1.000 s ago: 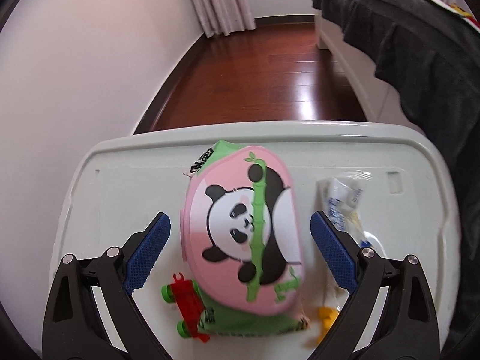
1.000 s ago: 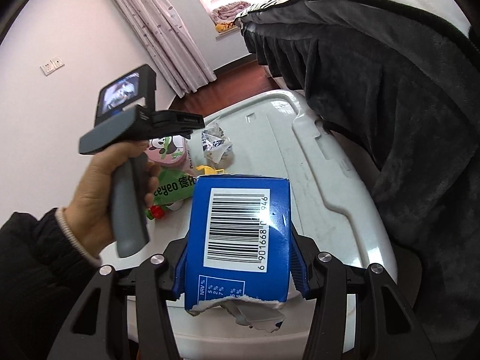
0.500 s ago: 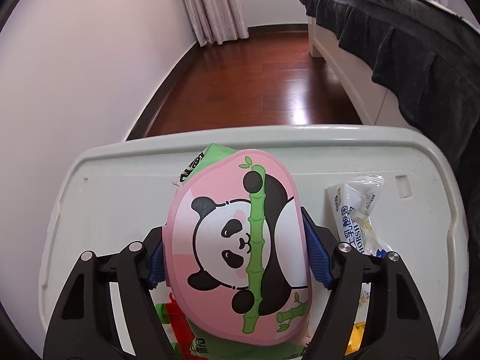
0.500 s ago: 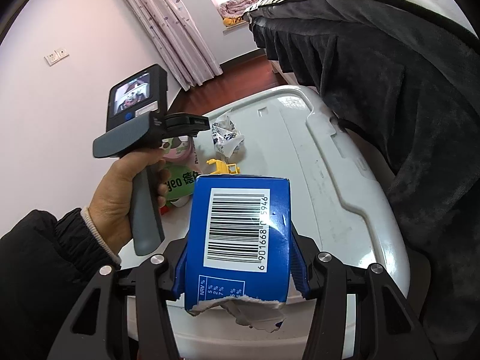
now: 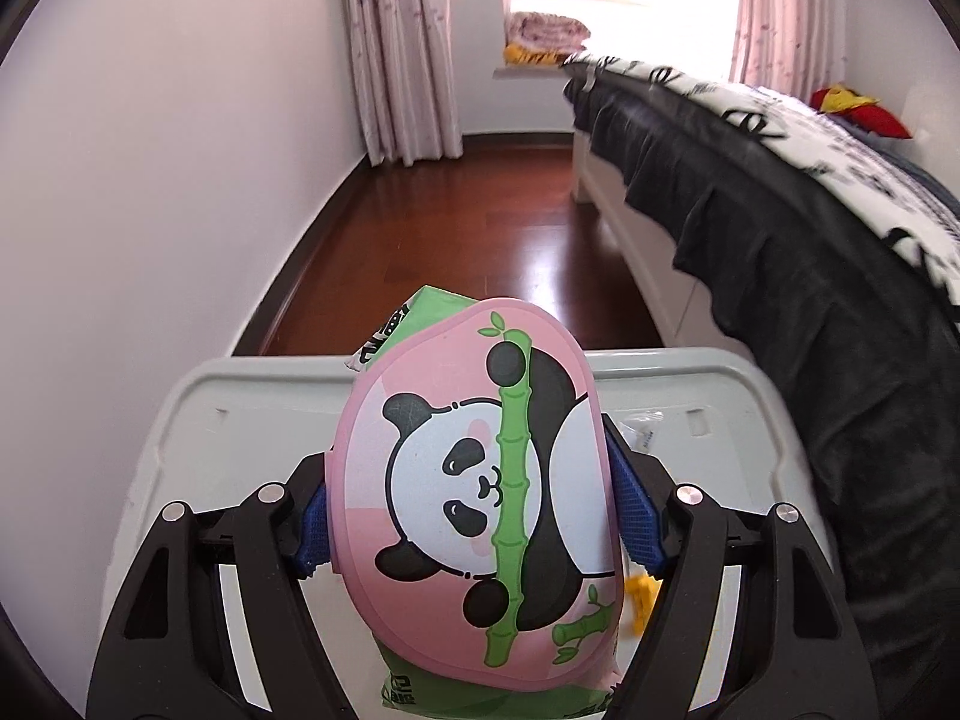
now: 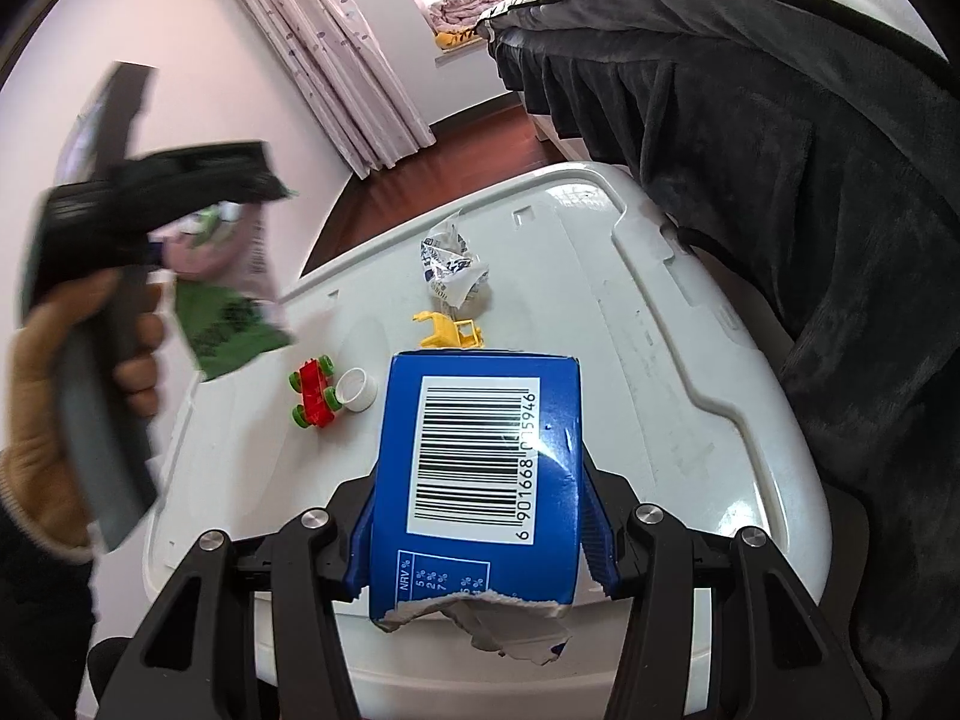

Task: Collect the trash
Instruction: 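Carry the blue box and panda bag over the orange bucket and open both tools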

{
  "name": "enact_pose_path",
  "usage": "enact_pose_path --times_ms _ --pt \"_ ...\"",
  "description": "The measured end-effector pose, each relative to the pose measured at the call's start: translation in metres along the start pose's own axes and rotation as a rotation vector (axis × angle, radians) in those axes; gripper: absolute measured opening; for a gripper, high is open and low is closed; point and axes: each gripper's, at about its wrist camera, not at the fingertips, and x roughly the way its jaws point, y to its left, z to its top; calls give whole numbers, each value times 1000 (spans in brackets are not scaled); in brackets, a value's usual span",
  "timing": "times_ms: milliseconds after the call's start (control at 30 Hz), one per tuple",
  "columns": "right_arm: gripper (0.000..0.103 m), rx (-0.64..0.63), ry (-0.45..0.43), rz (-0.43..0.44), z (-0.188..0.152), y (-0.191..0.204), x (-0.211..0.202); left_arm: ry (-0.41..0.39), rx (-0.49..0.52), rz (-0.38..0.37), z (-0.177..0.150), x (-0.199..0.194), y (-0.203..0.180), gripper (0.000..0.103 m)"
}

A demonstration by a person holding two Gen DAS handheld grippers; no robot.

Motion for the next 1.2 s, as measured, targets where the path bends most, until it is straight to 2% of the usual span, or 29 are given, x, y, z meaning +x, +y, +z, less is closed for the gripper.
enact_pose_path --times_ms 200,367,533,733,900,1200 --pt "53 -34 -1 -16 -3 11 1 -55 20 -47 -21 -62 29 71" --pt "53 -44 -1 1 -9 18 -2 -95 63 -72 -64 -120 55 71" --pt "53 -94 -29 8 -16 31 -14 -107 76 -104 -112 -162 79 71" --pt "53 -137 -17 45 -40 52 -29 -83 105 -140 -162 -186 95 71" --pt "53 -202 10 79 -75 70 -51 -52 127 -179 -206 -198 105 71" --pt "53 -230 65 97 -122 76 -87 30 131 -207 -261 -193 116 71"
